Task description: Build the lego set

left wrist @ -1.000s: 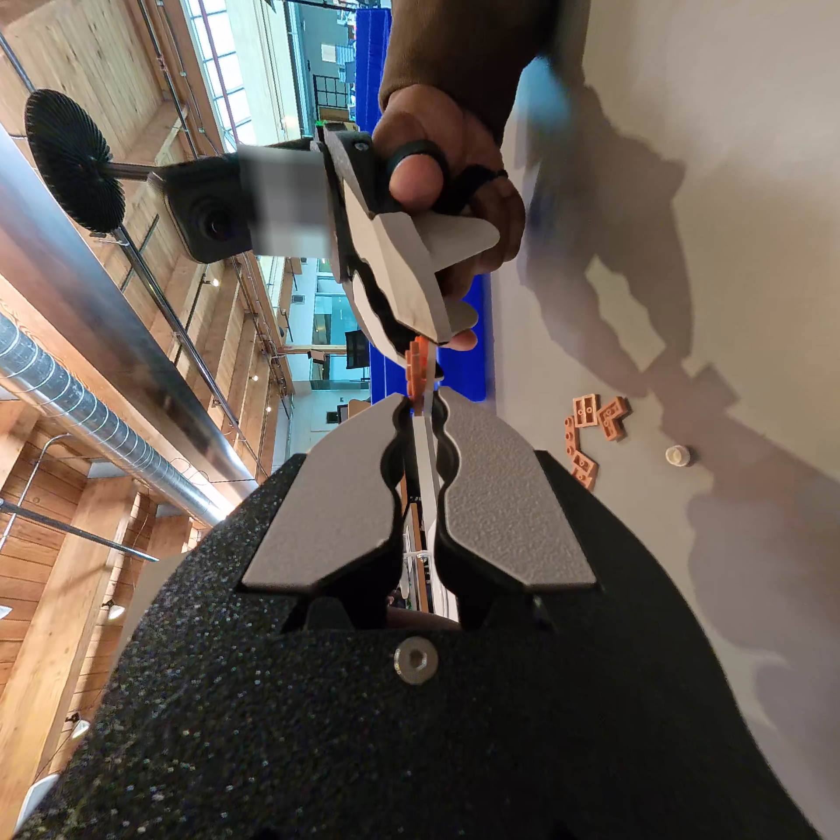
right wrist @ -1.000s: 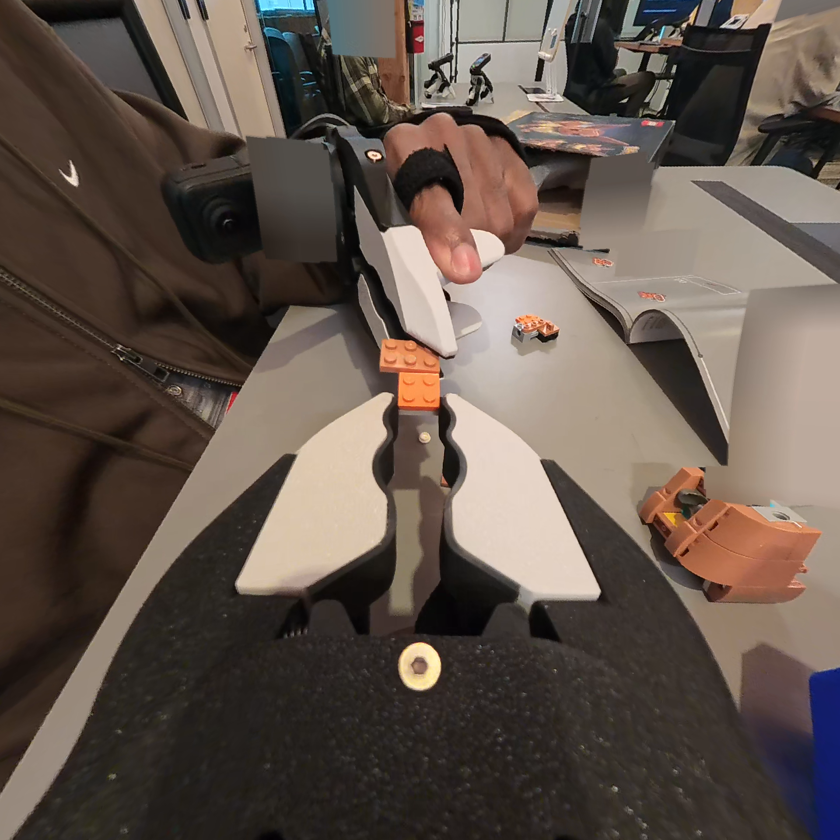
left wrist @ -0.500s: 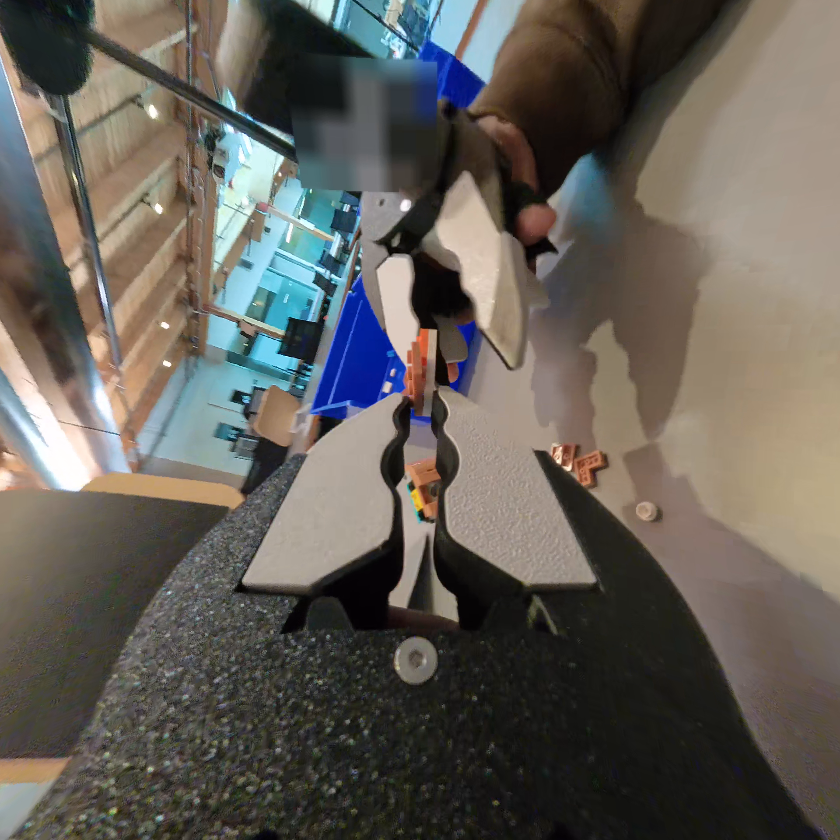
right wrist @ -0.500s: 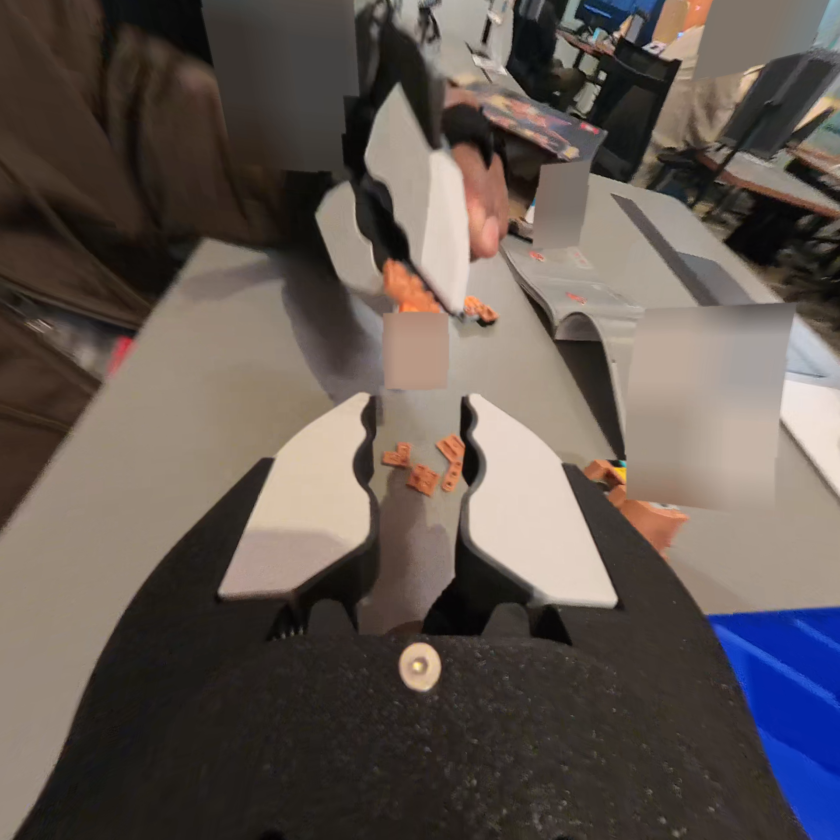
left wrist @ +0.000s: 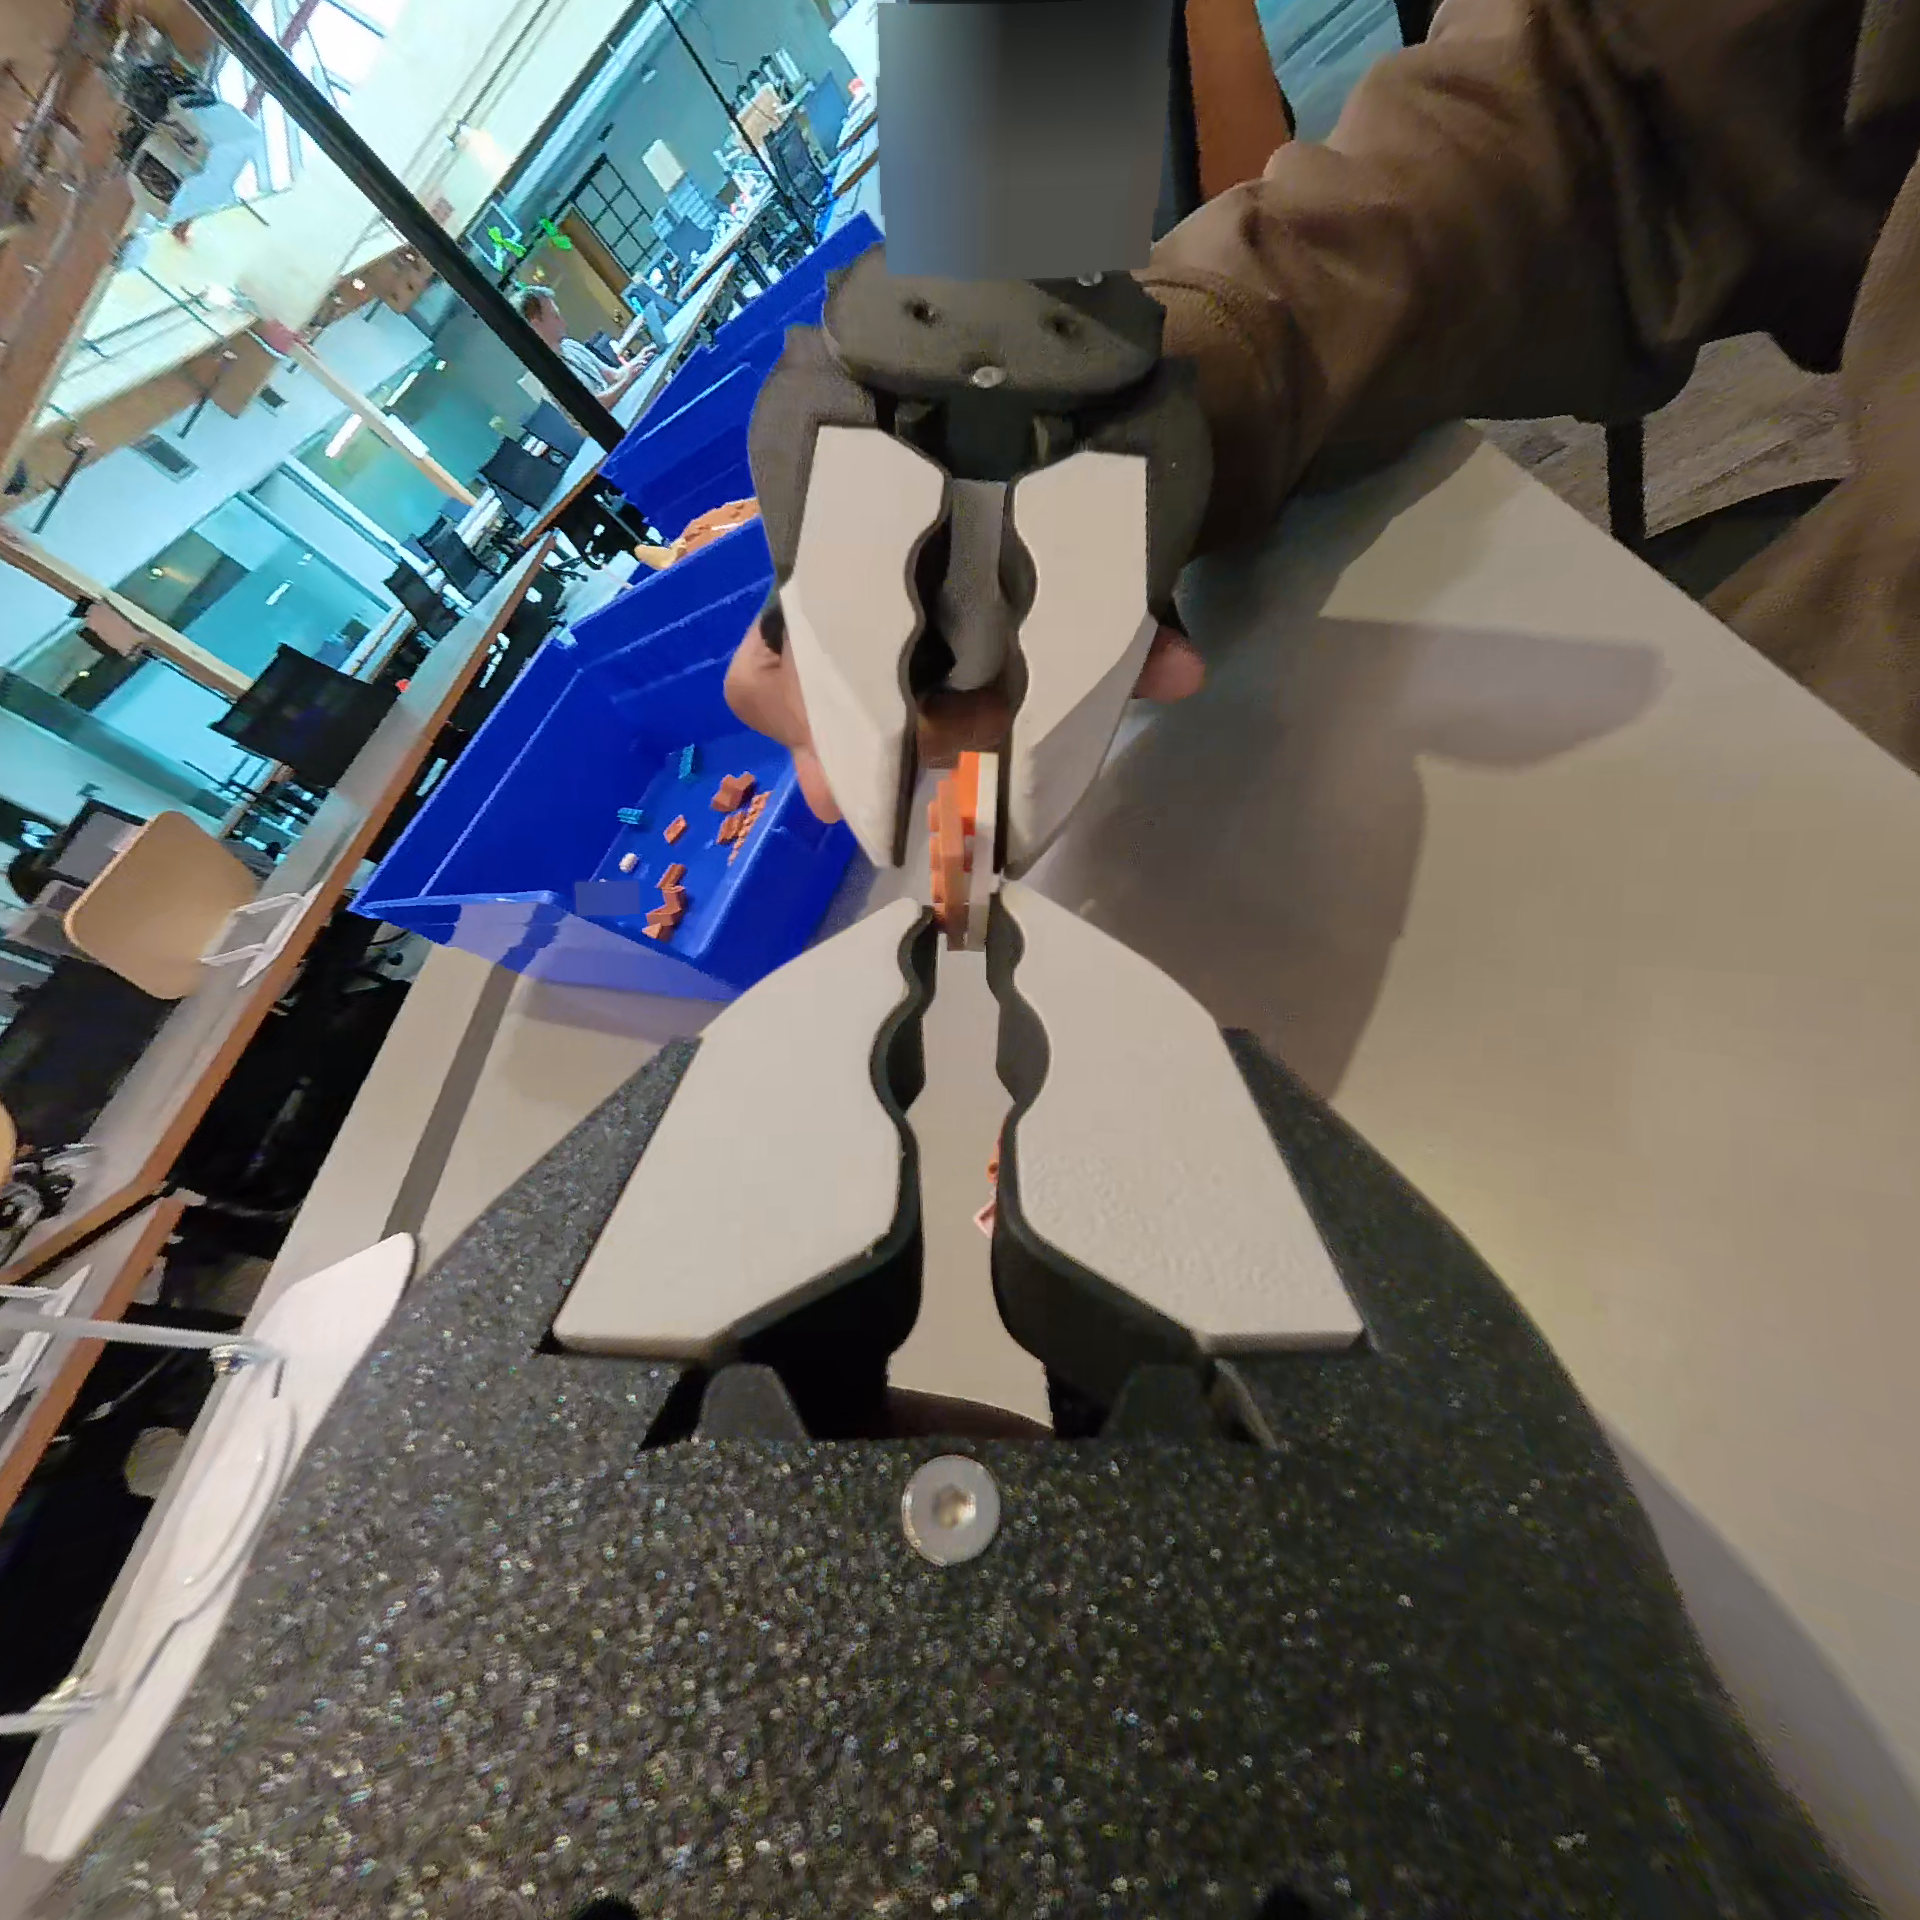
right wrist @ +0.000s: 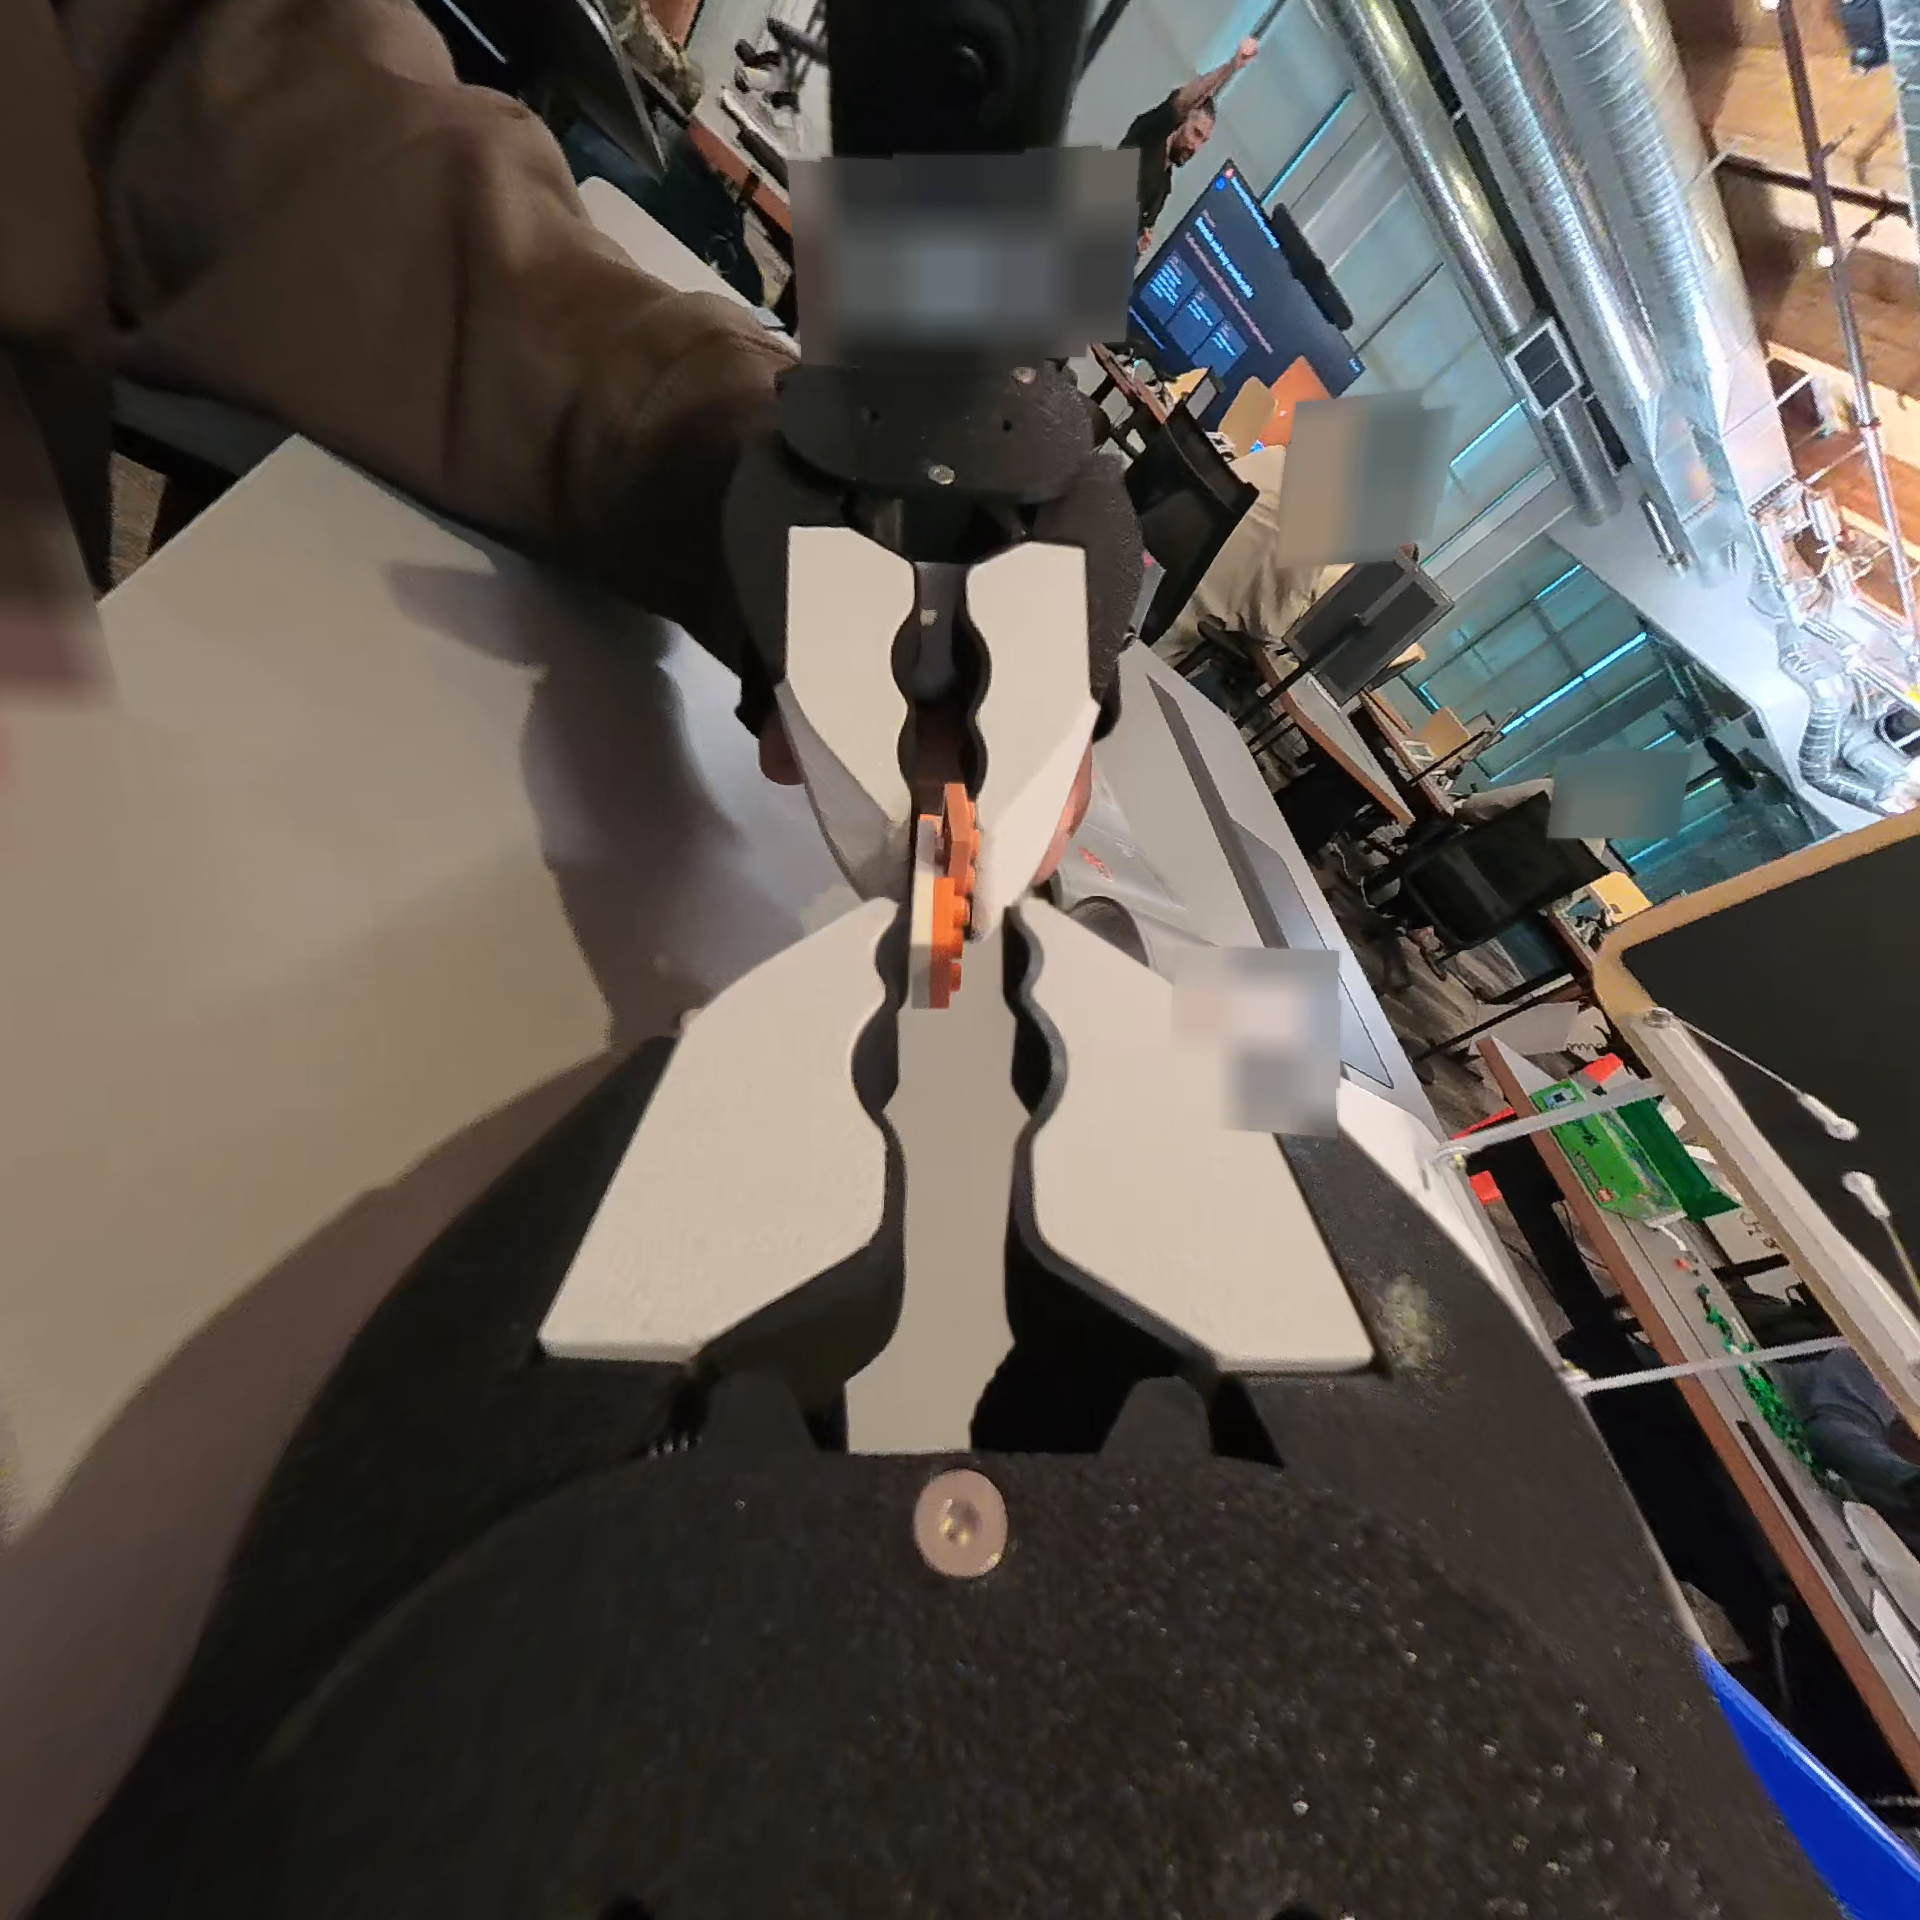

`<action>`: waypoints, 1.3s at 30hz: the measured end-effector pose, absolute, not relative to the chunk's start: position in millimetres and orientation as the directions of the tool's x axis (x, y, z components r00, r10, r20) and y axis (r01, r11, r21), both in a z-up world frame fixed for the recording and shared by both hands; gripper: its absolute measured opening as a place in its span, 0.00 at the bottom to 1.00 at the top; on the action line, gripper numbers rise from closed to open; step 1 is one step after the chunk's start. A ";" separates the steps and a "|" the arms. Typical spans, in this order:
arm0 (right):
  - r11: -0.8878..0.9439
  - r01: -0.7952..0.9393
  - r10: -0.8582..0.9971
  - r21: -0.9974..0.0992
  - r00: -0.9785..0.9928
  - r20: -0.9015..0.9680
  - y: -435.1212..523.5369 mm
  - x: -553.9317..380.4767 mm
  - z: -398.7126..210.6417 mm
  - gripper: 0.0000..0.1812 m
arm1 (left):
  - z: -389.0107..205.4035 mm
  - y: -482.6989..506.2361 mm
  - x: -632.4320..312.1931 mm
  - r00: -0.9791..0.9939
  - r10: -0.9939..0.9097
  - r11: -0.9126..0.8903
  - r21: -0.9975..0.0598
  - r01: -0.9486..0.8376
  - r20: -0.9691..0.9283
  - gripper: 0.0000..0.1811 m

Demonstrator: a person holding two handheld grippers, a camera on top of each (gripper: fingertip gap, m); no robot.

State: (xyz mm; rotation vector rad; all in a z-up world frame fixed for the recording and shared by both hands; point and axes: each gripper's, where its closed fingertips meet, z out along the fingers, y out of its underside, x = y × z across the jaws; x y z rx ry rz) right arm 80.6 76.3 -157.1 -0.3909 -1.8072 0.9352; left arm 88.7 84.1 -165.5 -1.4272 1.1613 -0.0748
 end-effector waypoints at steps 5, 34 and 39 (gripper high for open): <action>0.642 -0.152 0.630 -0.751 -0.455 0.630 72.4 81.5 -160.7 0.05 | -168.6 82.0 89.5 0.507 -0.714 0.178 -0.826 -0.534 -0.482 0.05; 0.805 -0.158 0.496 -0.572 -0.349 0.795 73.4 80.3 -160.0 0.09 | -167.8 82.0 87.0 0.452 -0.641 0.240 -0.721 -0.650 -0.620 0.05; 0.817 -0.178 0.474 -0.549 -0.336 0.814 69.8 81.9 -158.0 0.15 | -170.6 81.8 87.9 0.426 -0.631 0.245 -0.688 -0.683 -0.648 0.05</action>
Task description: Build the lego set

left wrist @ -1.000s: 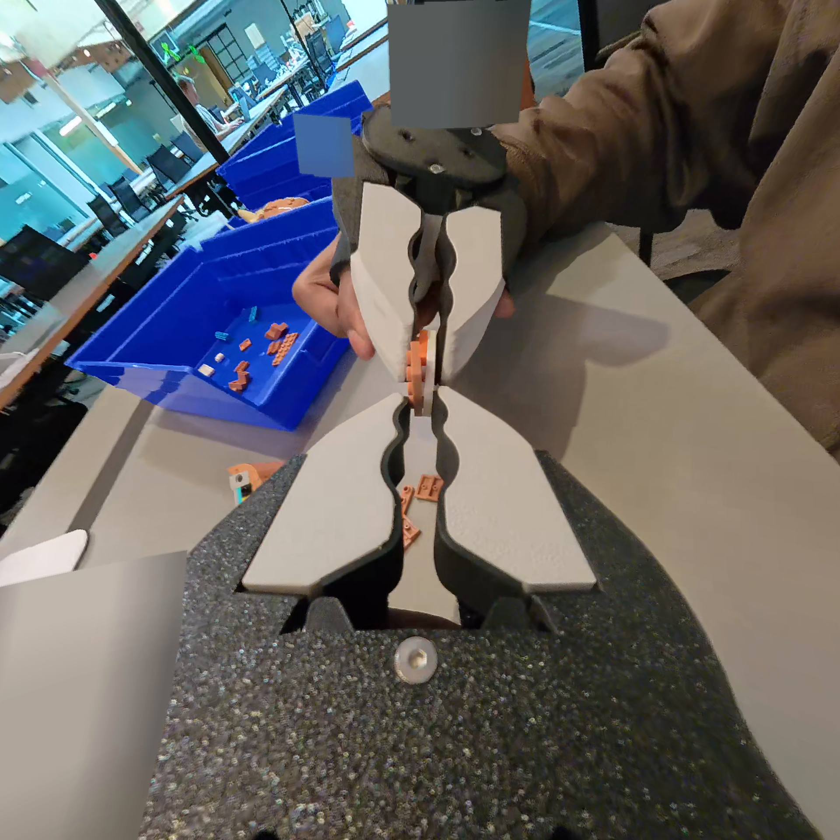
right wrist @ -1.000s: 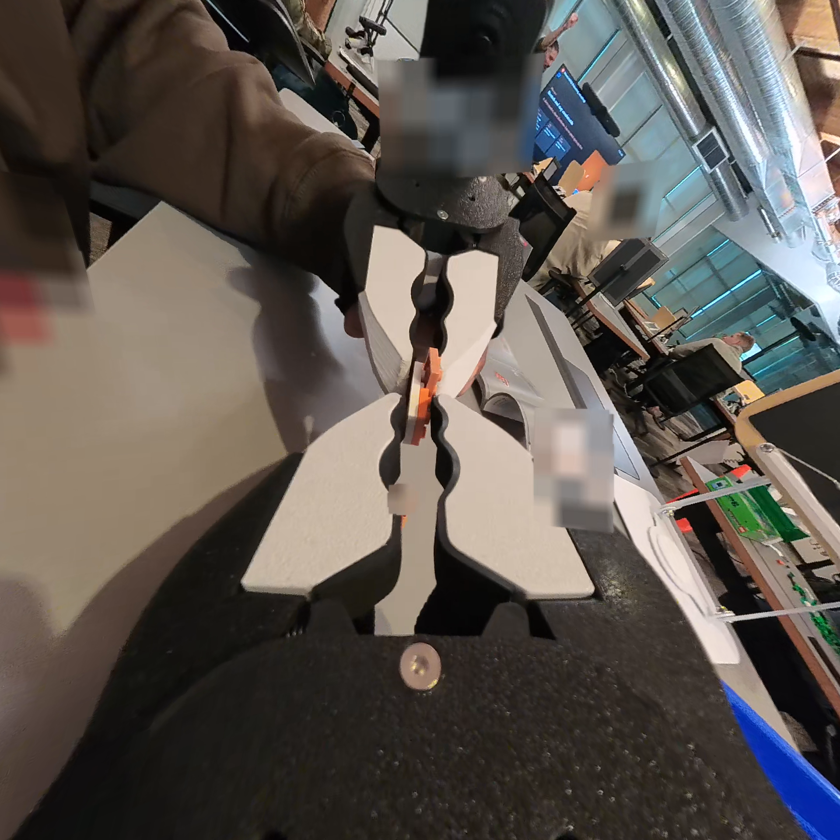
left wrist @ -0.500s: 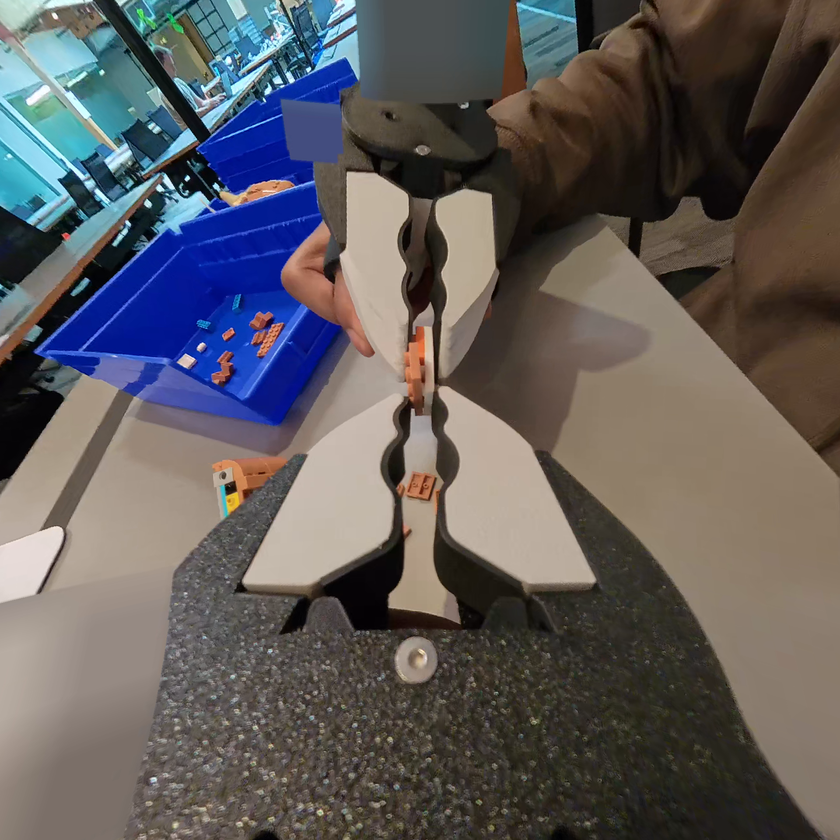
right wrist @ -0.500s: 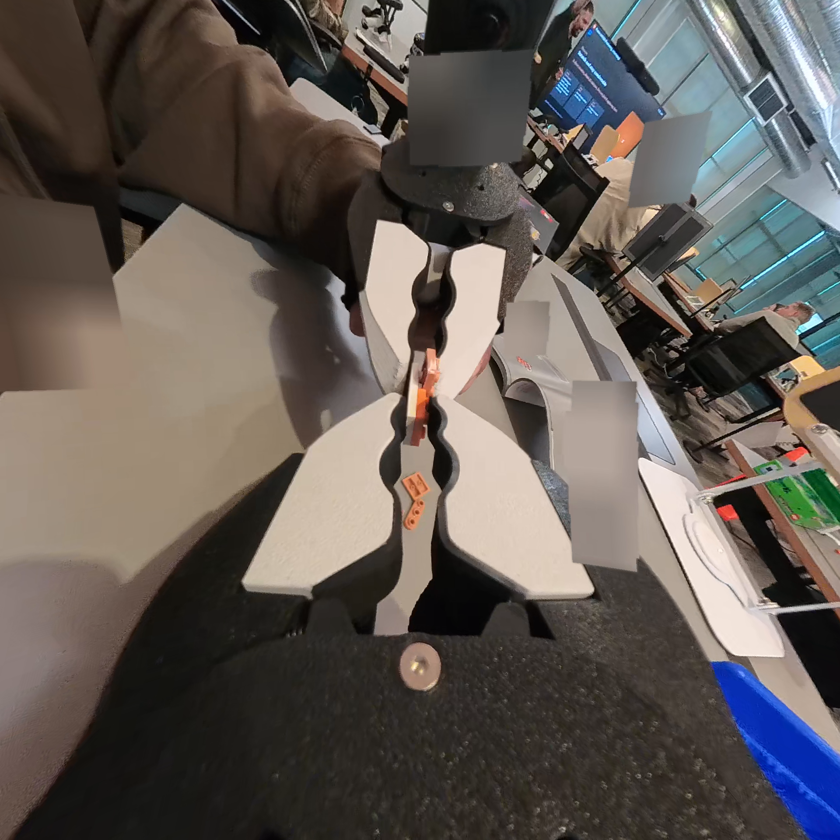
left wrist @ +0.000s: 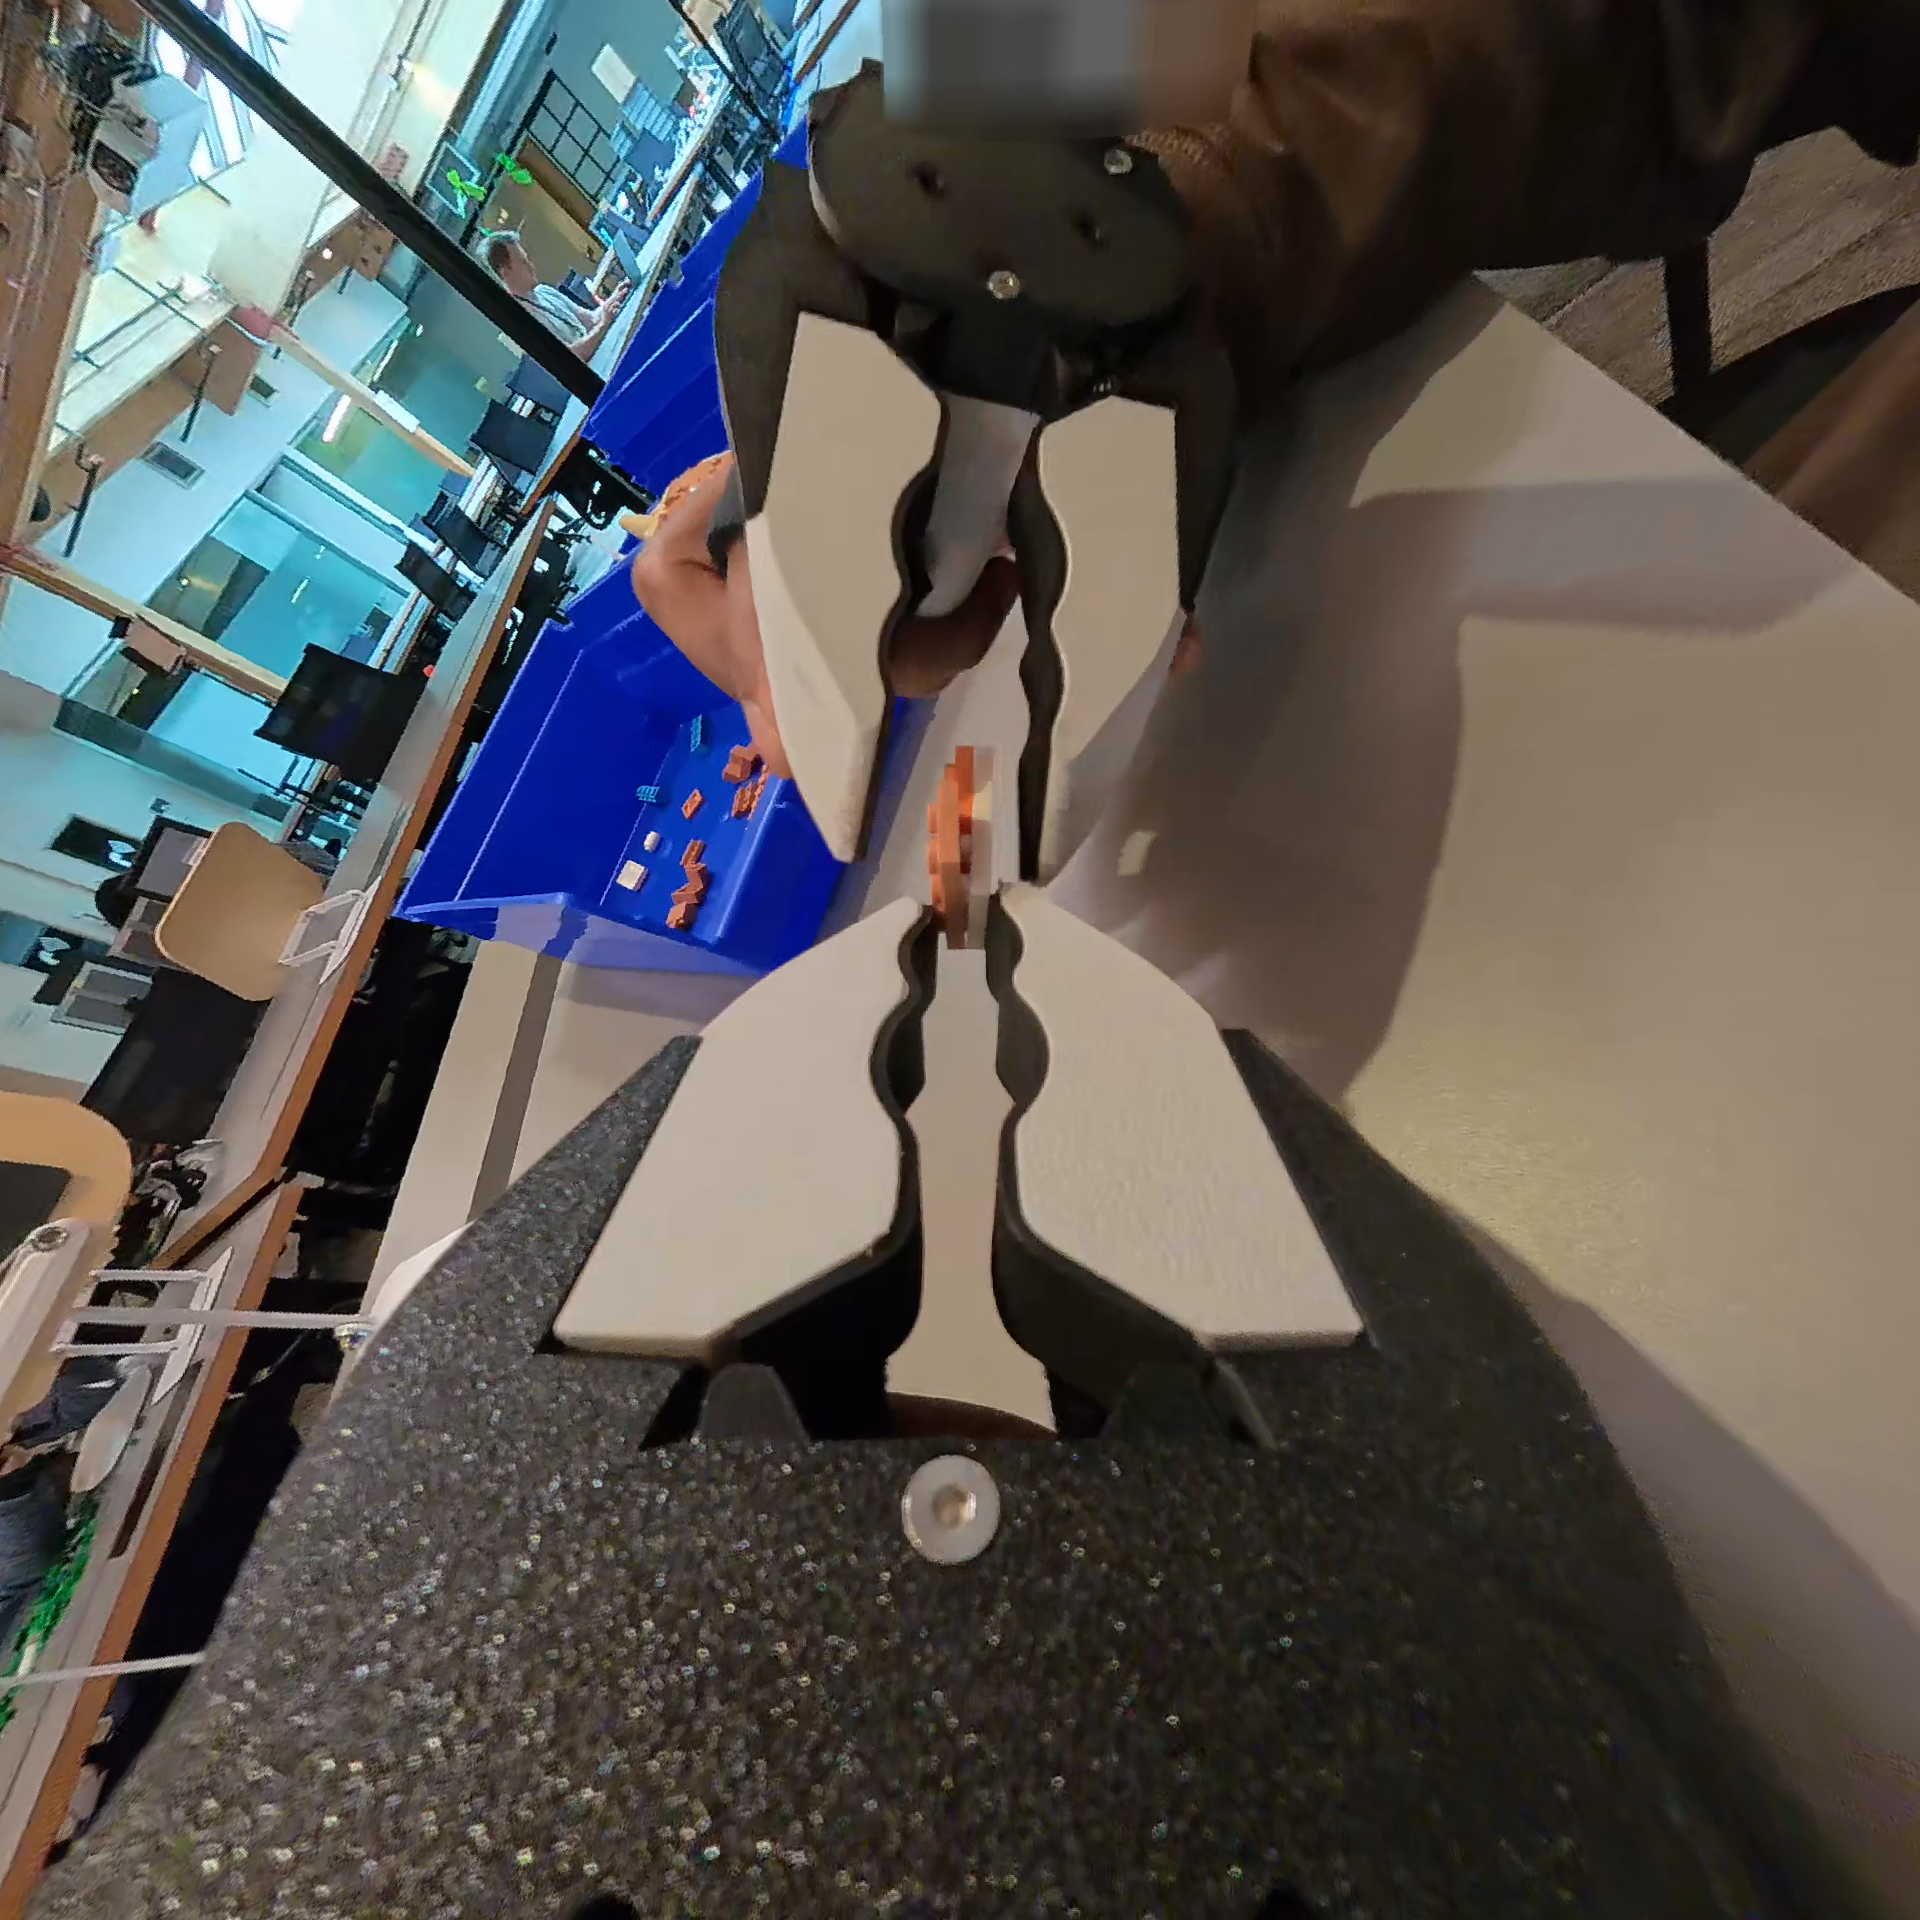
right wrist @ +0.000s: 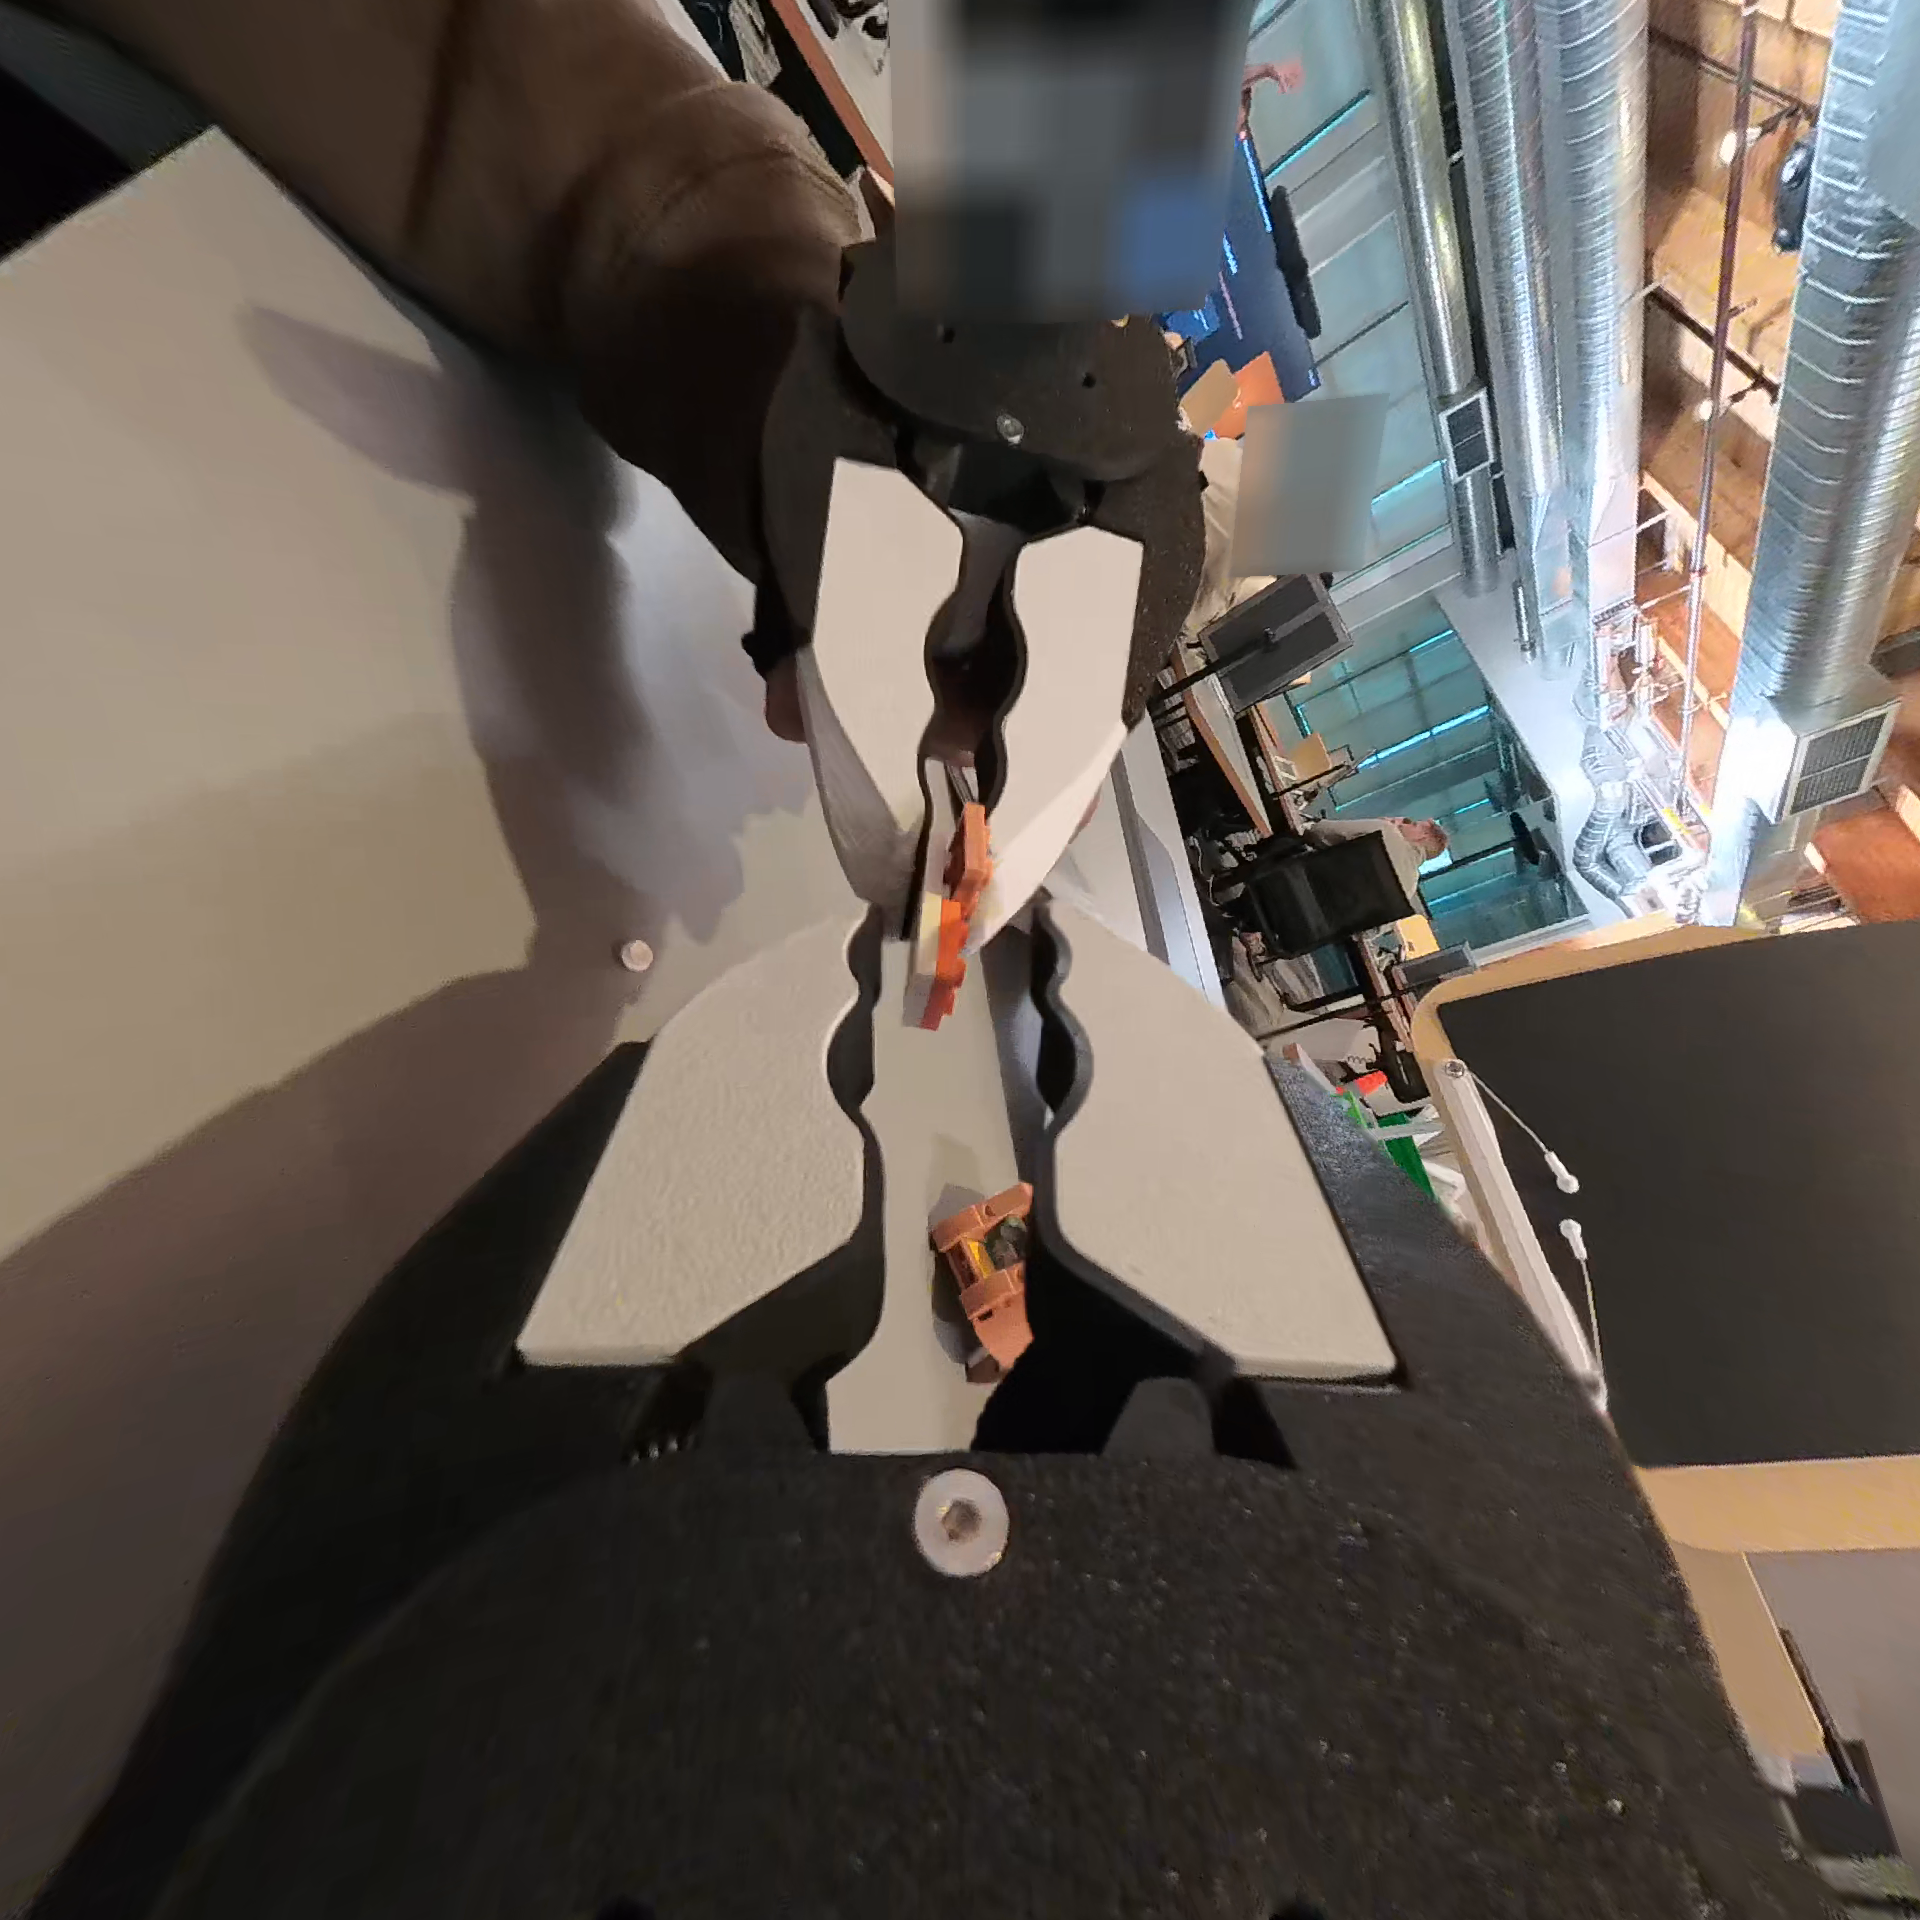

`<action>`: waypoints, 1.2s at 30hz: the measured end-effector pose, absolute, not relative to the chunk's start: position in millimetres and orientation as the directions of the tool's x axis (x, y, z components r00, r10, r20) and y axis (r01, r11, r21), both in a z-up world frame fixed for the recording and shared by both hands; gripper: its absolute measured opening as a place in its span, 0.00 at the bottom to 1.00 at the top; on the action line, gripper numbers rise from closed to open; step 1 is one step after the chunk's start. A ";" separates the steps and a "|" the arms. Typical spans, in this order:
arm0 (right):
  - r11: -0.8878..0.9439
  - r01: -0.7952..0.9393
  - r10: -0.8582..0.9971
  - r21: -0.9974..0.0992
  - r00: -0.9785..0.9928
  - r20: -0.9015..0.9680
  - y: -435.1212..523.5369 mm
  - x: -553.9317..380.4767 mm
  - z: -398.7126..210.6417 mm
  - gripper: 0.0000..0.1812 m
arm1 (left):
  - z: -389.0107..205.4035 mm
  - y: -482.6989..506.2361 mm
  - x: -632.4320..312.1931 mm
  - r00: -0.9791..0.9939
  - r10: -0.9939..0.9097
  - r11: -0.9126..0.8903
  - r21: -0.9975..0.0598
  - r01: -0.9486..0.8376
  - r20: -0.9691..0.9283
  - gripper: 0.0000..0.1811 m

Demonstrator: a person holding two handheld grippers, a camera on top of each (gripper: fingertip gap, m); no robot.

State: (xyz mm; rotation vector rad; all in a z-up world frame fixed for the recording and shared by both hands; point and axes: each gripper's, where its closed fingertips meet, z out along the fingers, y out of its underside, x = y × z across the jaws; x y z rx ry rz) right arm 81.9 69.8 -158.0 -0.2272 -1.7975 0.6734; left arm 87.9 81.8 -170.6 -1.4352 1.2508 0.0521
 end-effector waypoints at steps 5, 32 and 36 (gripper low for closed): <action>0.836 -0.188 0.440 -0.515 -0.332 0.834 65.6 82.6 -159.0 0.11 | -173.3 83.3 87.8 0.416 -0.623 0.241 -0.669 -0.704 -0.662 0.05; 0.796 -0.177 0.514 -0.579 -0.308 0.800 66.9 81.1 -149.1 0.05 | -161.7 84.4 87.7 0.441 -0.581 0.281 -0.677 -0.680 -0.684 0.05; 0.822 -0.187 0.477 -0.539 -0.290 0.829 67.1 83.2 -149.0 0.17 | -157.5 80.0 87.6 0.406 -0.539 0.355 -0.636 -0.685 -0.738 0.05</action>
